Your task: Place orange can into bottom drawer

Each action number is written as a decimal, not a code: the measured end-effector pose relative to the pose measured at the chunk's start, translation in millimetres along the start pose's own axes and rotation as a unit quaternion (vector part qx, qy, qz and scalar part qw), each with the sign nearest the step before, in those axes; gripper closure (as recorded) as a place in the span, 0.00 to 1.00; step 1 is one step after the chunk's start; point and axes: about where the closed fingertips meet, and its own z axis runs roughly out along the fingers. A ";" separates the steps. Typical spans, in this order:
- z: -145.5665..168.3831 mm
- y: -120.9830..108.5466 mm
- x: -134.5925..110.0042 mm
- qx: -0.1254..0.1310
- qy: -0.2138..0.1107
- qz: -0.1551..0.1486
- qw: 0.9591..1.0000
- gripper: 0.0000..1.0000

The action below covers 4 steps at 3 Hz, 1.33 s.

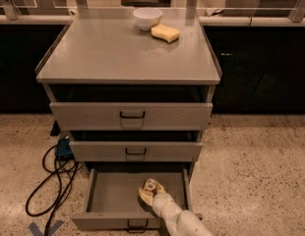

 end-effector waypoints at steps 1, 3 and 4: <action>12.3 -9.5 2.8 0.020 -0.007 -0.016 1.000 1.00; 37.1 -34.6 -1.1 0.044 -0.018 -0.033 0.998 1.00; 42.7 -36.5 -0.3 0.028 0.012 -0.054 0.998 1.00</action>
Offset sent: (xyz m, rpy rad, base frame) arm 0.0837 -0.0091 -0.0238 -0.0999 -0.1170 -0.1014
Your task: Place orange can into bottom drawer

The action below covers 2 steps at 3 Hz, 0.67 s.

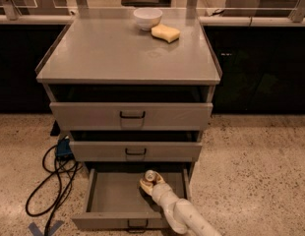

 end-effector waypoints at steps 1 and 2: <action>4.6 -4.1 5.8 -0.027 0.047 -0.047 0.997 1.00; 4.8 -3.9 5.6 -0.027 0.047 -0.046 0.997 1.00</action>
Offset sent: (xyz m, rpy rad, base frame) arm 0.0038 0.0026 -0.0036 -0.0742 0.0338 0.0680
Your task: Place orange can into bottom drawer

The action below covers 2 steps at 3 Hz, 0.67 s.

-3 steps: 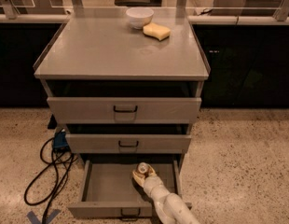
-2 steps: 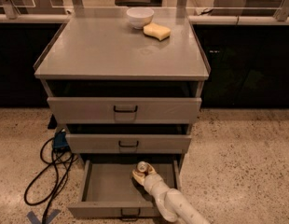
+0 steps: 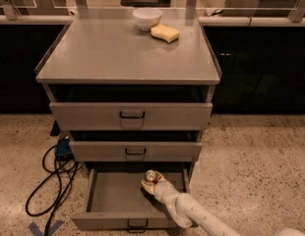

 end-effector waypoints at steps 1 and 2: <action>37.9 9.0 21.5 -0.015 0.021 0.008 1.000 1.00; 38.2 9.6 21.6 -0.015 0.021 0.008 1.000 1.00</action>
Offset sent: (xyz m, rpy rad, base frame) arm 0.0248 0.0338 -0.0550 0.0009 0.0791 0.0330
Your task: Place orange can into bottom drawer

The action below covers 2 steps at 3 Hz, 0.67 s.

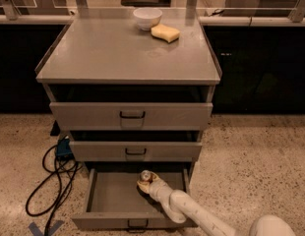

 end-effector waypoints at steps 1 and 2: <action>10.4 11.9 19.7 -0.016 0.018 0.009 1.000 1.00; 10.4 11.9 19.7 -0.016 0.018 0.009 1.000 1.00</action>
Offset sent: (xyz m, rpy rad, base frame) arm -0.0101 0.0120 -0.0315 0.0052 0.0654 0.0301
